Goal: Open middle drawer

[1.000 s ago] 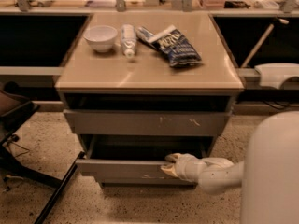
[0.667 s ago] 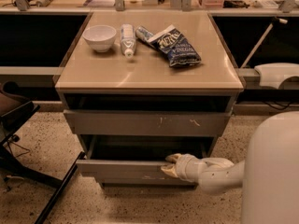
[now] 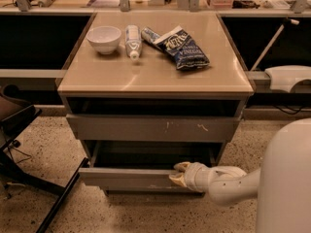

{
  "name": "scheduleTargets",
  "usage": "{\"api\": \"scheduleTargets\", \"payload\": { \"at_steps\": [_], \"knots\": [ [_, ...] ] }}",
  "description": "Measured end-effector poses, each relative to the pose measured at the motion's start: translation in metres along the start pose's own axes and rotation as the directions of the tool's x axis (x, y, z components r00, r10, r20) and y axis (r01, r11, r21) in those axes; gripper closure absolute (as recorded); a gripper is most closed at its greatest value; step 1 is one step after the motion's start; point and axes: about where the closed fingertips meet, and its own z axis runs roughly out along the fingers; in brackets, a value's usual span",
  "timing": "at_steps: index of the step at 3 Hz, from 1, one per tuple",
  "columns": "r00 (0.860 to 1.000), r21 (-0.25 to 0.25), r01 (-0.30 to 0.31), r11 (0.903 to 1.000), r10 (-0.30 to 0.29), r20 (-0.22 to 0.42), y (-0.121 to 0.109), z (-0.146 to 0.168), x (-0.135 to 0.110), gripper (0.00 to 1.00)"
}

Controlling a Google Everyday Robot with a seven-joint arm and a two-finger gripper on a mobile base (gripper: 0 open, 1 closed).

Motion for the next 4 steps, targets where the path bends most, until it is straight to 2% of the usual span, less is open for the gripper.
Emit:
{"api": "scheduleTargets", "payload": {
  "at_steps": [1, 2, 3, 4],
  "knots": [
    [1.0, -0.034, -0.025, 0.9991, 0.024, -0.018, 0.017, -0.011, 0.009, 1.0],
    [1.0, -0.035, -0.025, 0.9991, 0.025, -0.018, 0.016, -0.014, 0.006, 1.0],
    [0.998, -0.063, -0.049, 0.9968, 0.047, -0.037, 0.032, -0.024, 0.014, 1.0],
    [0.998, -0.063, -0.05, 0.9968, 0.047, -0.037, 0.031, -0.026, 0.012, 1.0]
  ]
}}
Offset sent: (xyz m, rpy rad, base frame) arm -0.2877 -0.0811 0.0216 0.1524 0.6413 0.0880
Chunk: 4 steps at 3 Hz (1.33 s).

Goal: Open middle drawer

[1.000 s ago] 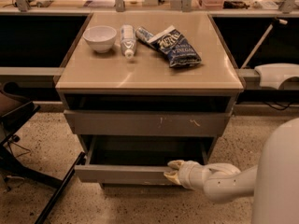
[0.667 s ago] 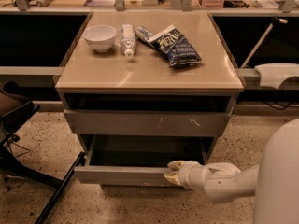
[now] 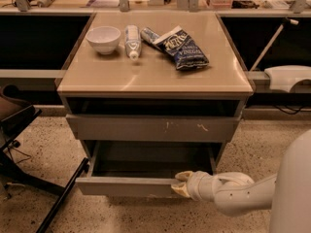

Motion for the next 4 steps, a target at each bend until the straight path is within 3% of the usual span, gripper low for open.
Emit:
{"api": "scheduleTargets", "payload": {
  "at_steps": [2, 3, 4],
  "knots": [
    [1.0, -0.022, -0.023, 0.9995, 0.023, -0.015, 0.013, -0.012, 0.005, 1.0],
    [0.999, -0.031, -0.035, 0.9989, 0.034, -0.024, 0.027, -0.042, 0.016, 1.0],
    [0.992, -0.14, -0.087, 0.9864, 0.074, -0.099, 0.087, -0.088, 0.066, 1.0]
  ]
}}
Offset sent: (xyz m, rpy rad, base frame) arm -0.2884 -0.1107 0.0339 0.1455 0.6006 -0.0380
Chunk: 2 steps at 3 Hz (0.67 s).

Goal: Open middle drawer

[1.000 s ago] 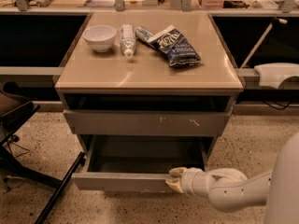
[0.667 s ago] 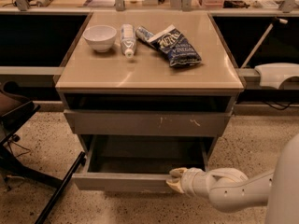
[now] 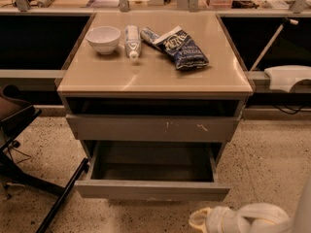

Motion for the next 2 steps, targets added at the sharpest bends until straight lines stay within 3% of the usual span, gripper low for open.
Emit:
{"api": "scheduleTargets", "payload": {
  "at_steps": [1, 2],
  "knots": [
    [0.997, -0.06, -0.048, 0.997, 0.045, -0.056, 0.0338, -0.0177, 0.035, 0.81],
    [0.997, -0.06, -0.048, 0.997, 0.045, -0.056, 0.0338, -0.0177, 0.0349, 0.58]
  ]
}}
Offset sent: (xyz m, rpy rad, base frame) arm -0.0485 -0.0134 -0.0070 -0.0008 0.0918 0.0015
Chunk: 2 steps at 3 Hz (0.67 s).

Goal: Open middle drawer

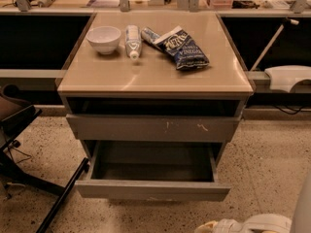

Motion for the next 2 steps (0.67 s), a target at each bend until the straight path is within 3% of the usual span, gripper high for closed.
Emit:
{"api": "scheduleTargets", "payload": {
  "at_steps": [2],
  "knots": [
    [1.0, -0.016, 0.005, 0.9999, -0.004, 0.019, -0.0037, 0.0031, -0.0046, 0.11]
  ]
}}
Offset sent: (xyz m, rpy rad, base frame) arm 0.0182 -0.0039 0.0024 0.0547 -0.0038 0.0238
